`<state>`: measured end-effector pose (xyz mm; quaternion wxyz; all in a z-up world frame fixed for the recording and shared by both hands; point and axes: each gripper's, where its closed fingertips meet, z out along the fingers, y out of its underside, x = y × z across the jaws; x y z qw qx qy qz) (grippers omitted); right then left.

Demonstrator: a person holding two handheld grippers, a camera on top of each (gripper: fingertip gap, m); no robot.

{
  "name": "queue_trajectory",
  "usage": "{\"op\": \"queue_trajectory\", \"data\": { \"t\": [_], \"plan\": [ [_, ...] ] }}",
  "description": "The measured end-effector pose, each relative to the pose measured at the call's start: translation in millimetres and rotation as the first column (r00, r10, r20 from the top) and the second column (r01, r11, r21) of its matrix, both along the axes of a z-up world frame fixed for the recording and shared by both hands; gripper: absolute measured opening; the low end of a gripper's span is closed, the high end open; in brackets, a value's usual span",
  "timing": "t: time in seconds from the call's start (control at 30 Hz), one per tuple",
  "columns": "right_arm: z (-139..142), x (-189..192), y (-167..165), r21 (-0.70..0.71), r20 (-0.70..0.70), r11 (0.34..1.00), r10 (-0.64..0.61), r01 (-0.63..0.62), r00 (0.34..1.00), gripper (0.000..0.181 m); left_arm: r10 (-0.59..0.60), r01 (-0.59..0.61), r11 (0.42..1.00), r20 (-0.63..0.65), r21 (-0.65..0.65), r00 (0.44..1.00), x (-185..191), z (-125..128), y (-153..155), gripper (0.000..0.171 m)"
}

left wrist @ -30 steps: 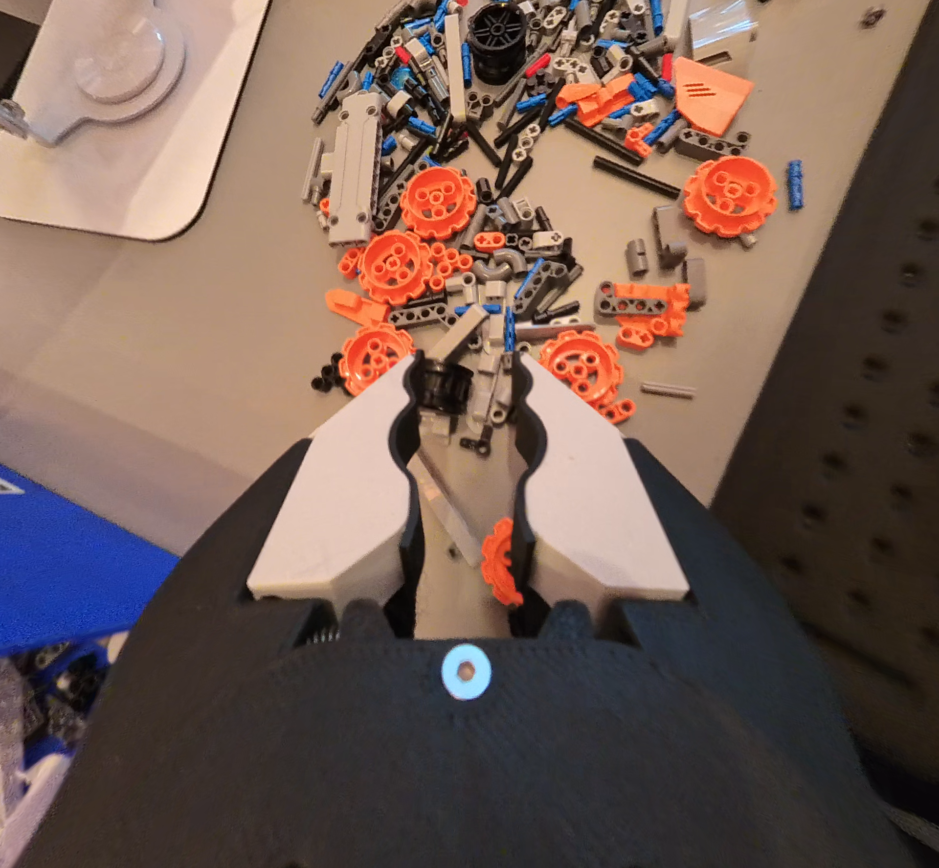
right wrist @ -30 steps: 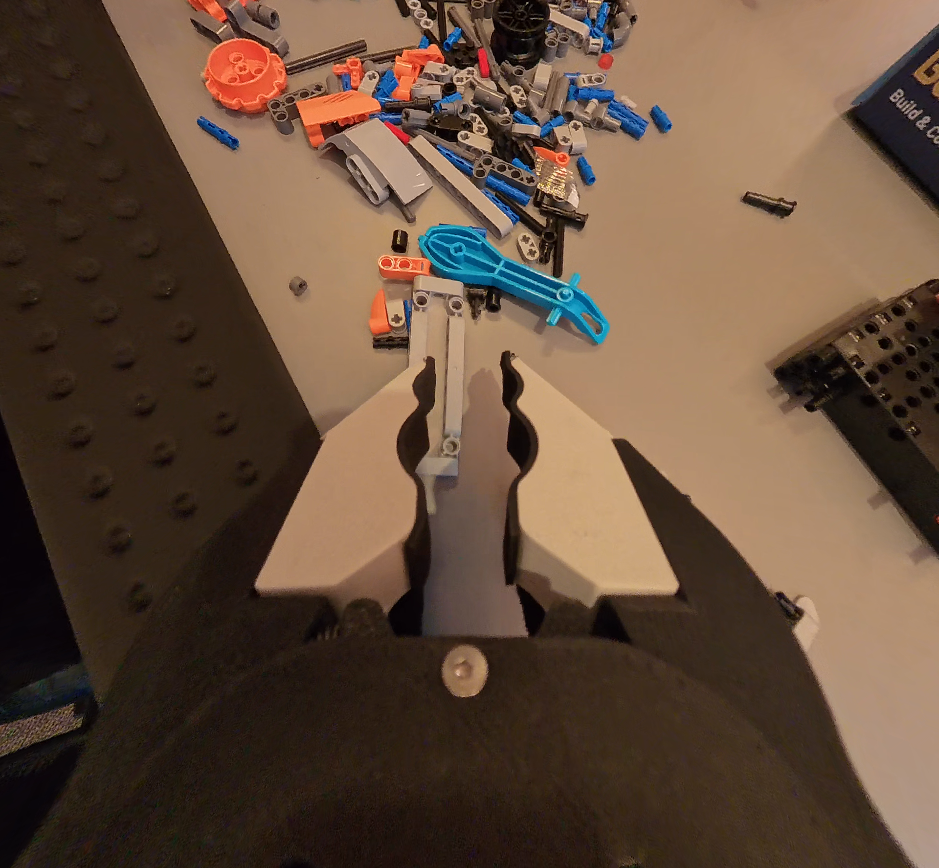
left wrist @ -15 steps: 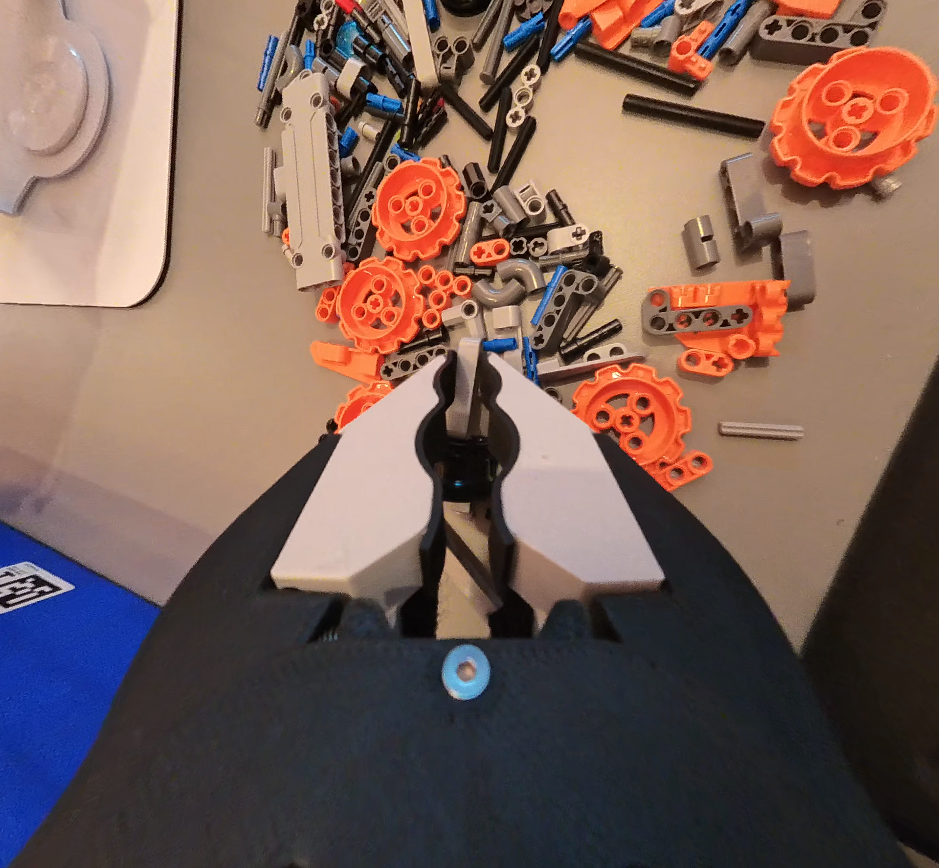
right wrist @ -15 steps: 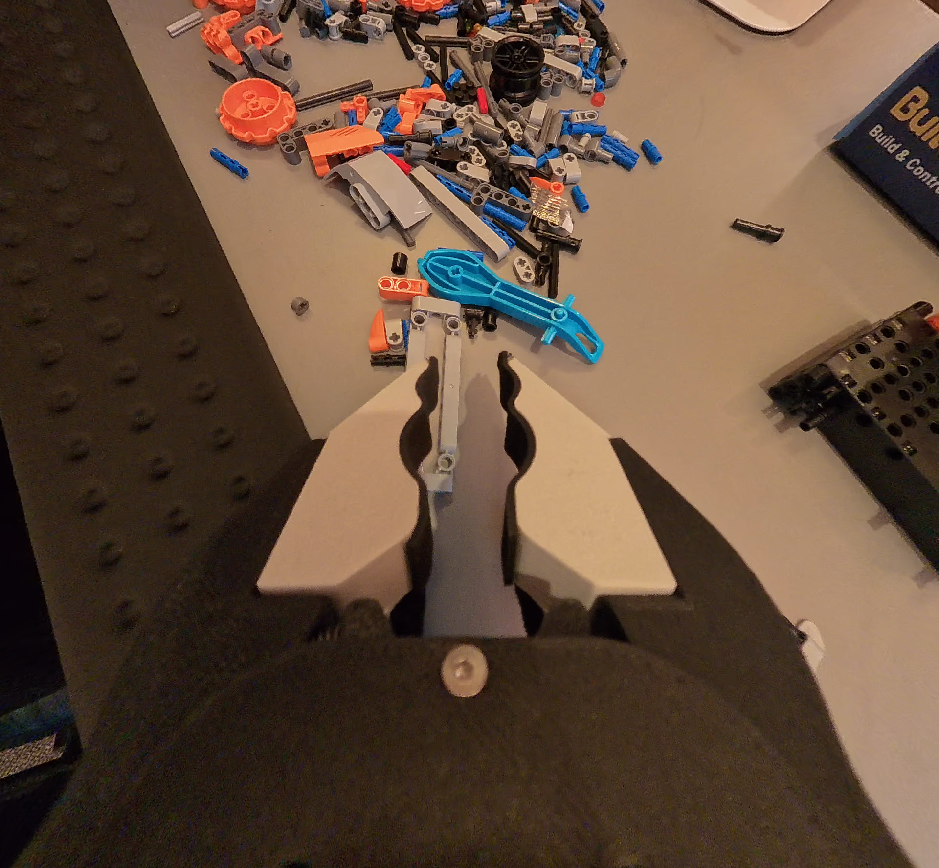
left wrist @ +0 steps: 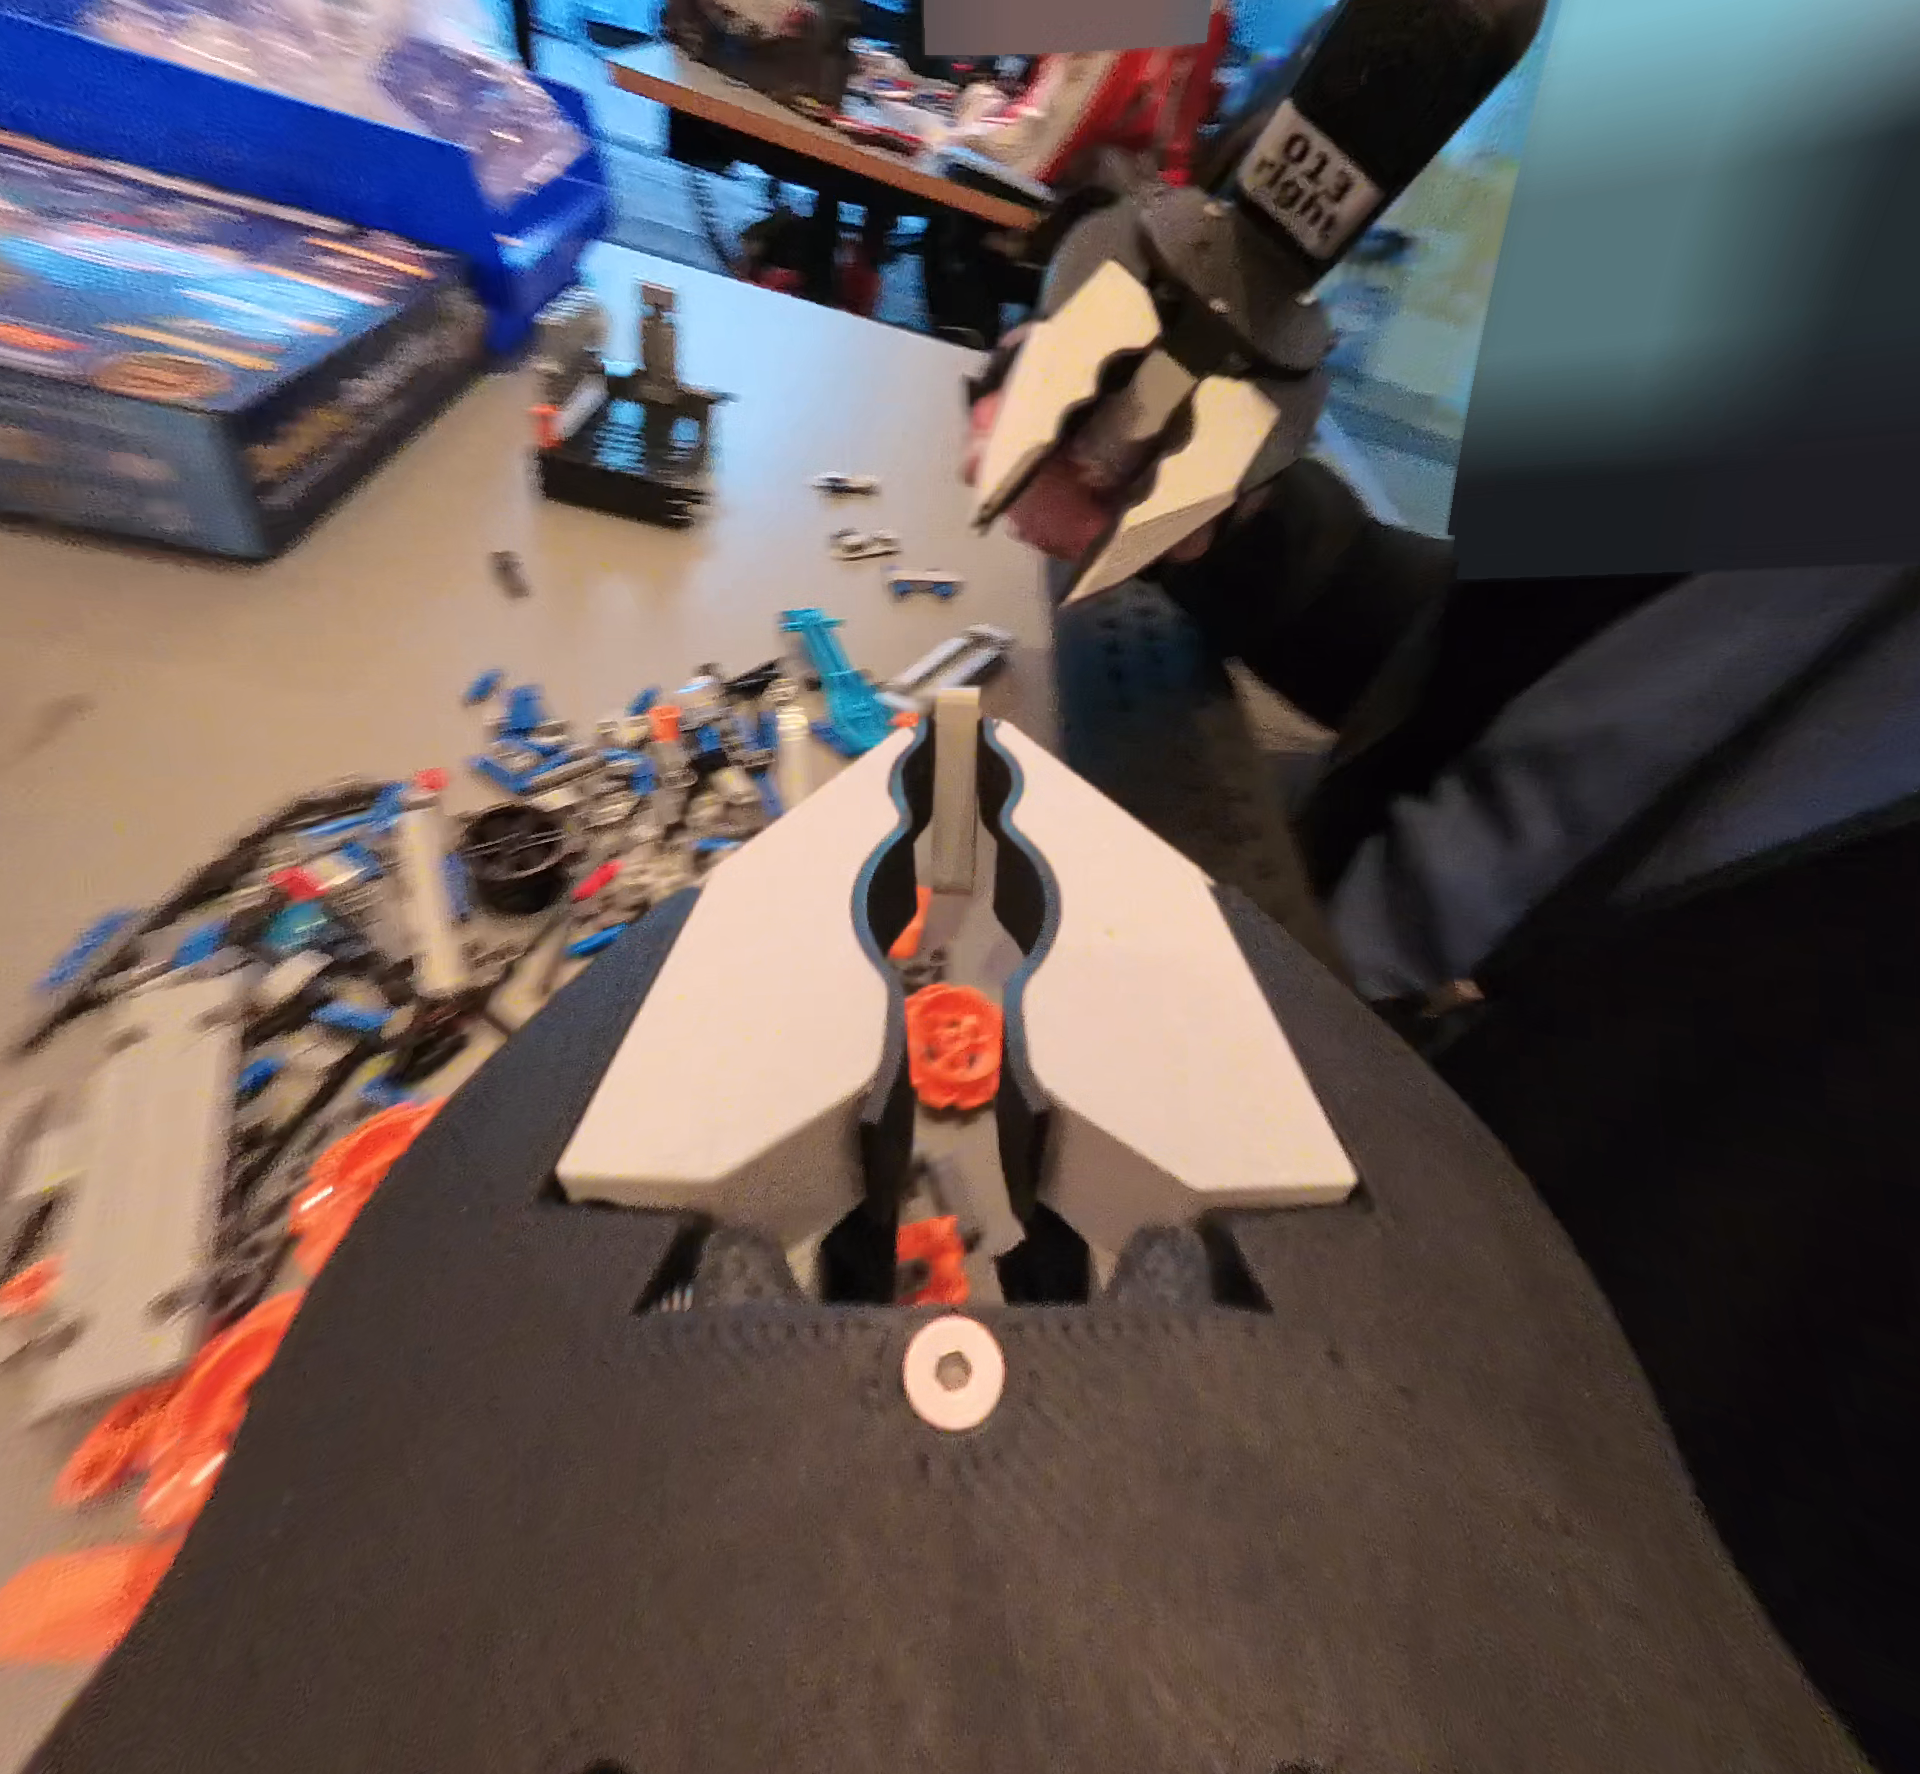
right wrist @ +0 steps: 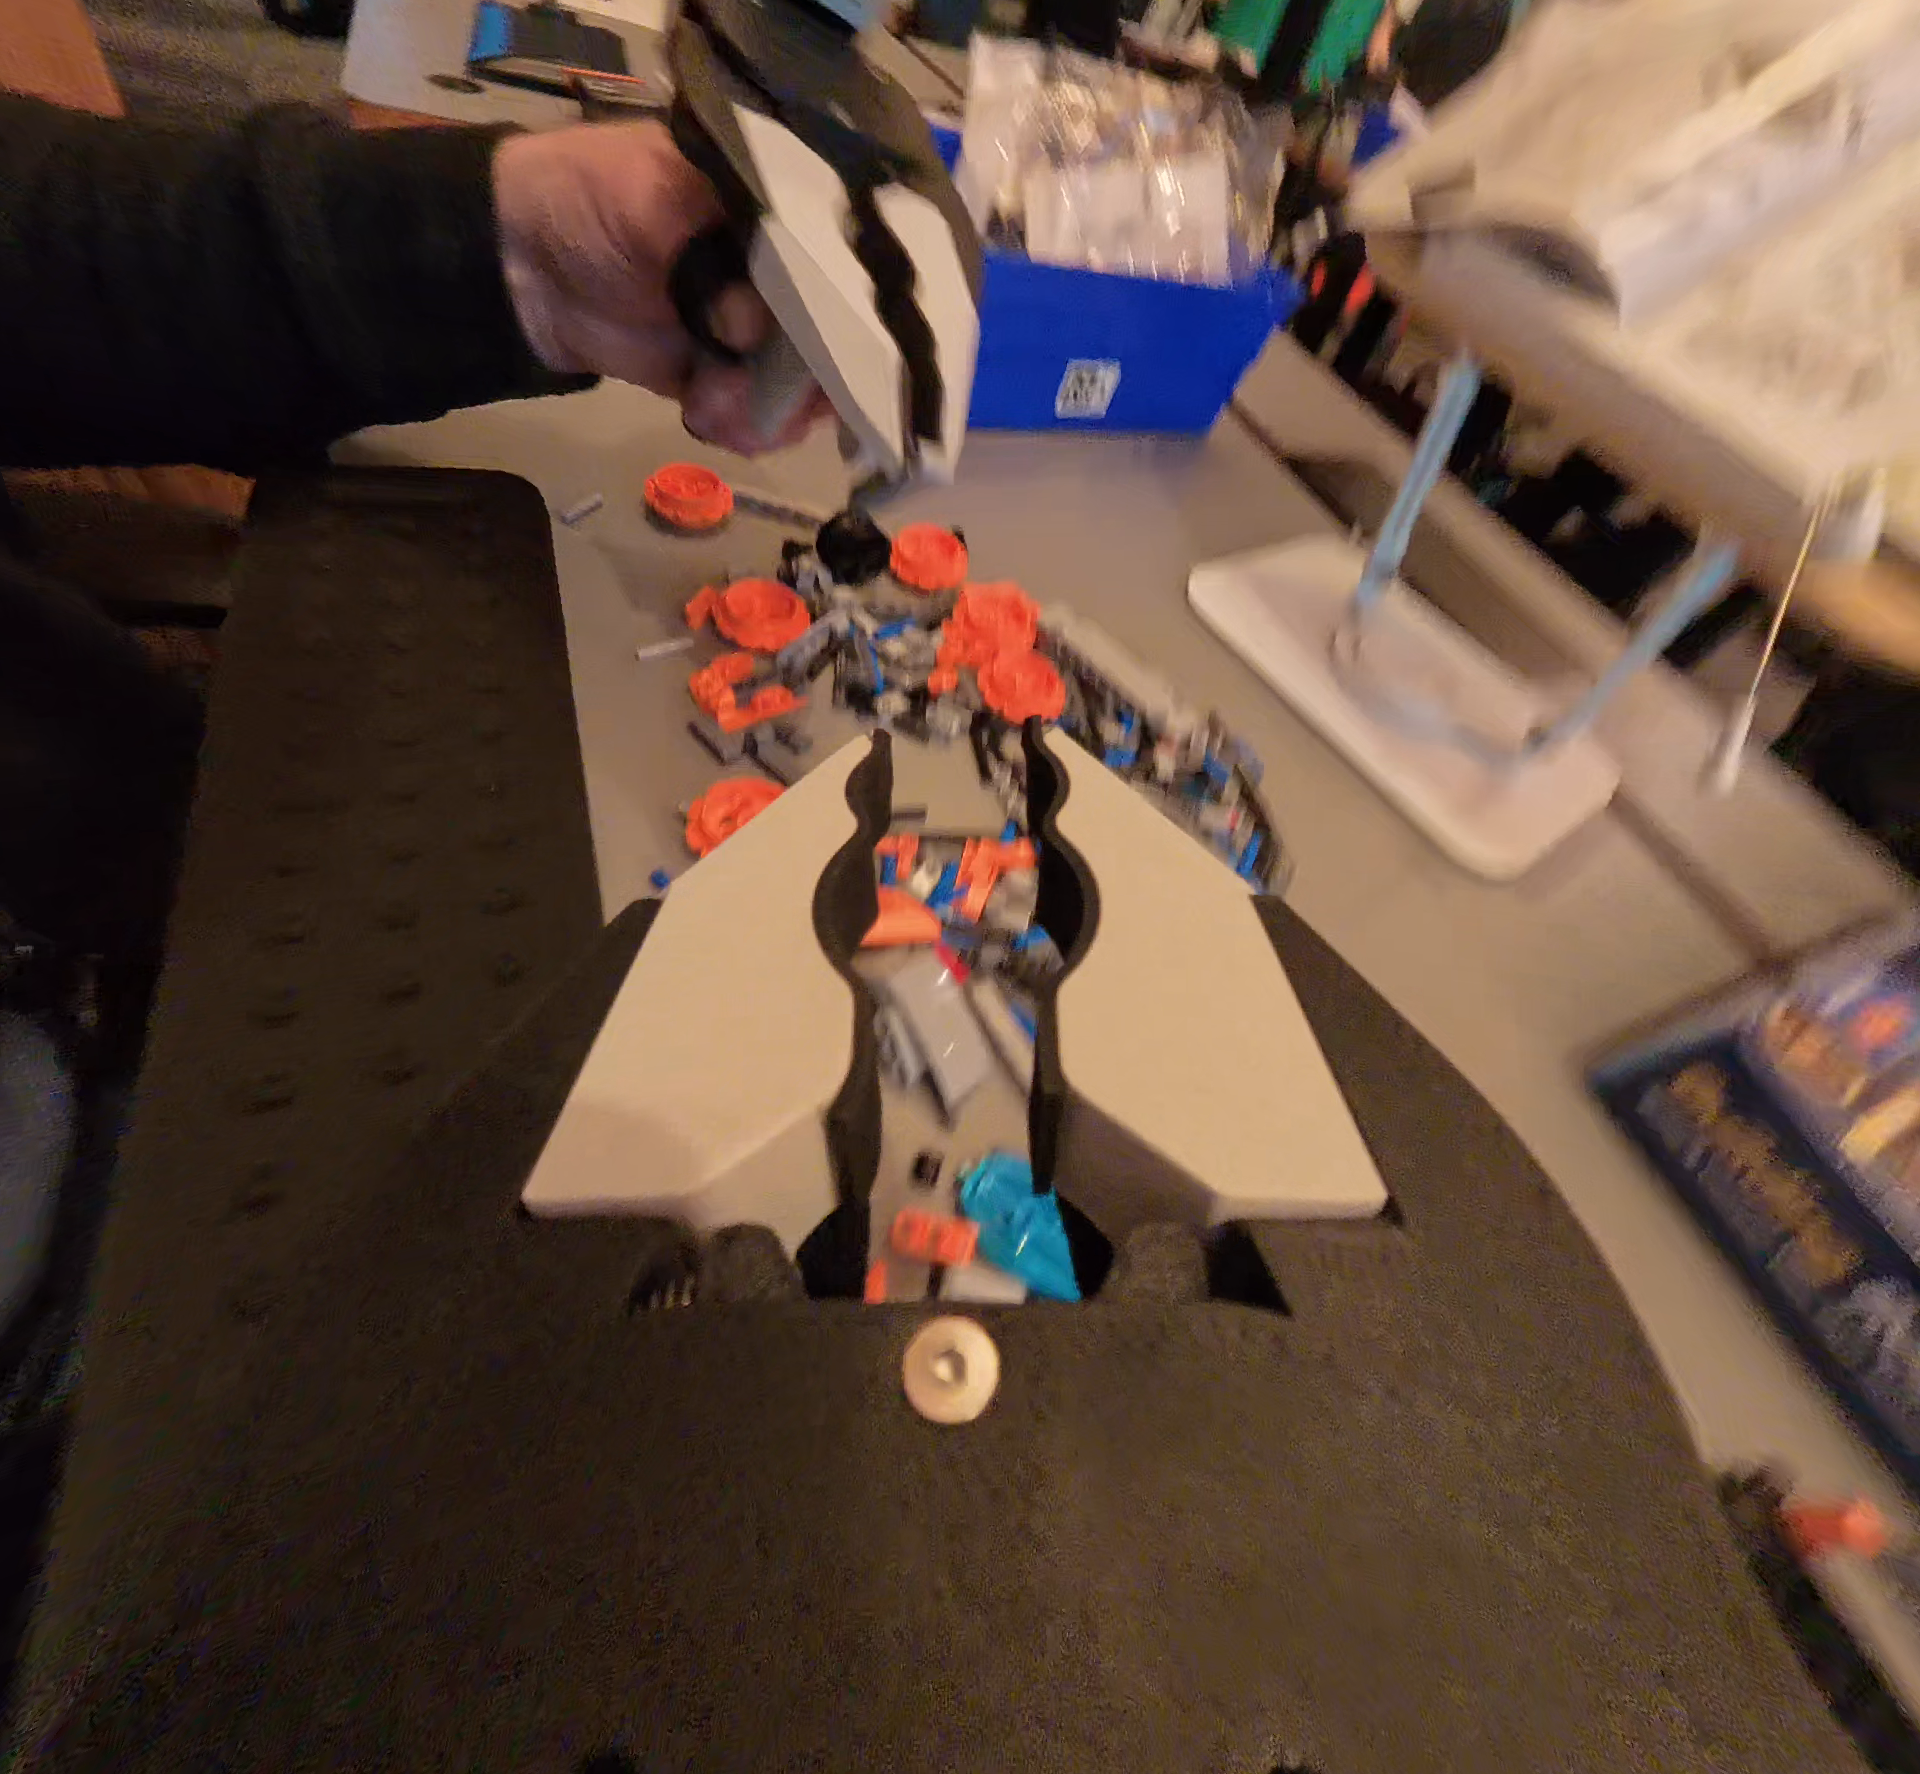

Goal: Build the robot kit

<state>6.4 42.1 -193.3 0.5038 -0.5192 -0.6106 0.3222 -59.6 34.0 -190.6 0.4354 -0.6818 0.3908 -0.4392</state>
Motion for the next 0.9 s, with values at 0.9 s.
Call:
{"op": "queue_trajectory", "data": {
  "t": [0.9],
  "plan": [
    [8.3, -28.0, 12.0, 0.382, 0.081, 0.924, -0.058, 0.023, 0.995, 0.004, -0.188, 0.303, 0.89, 0.331, -0.34, 0.924, 48.3, 14.1, 12.8, 0.006]
  ]
}}
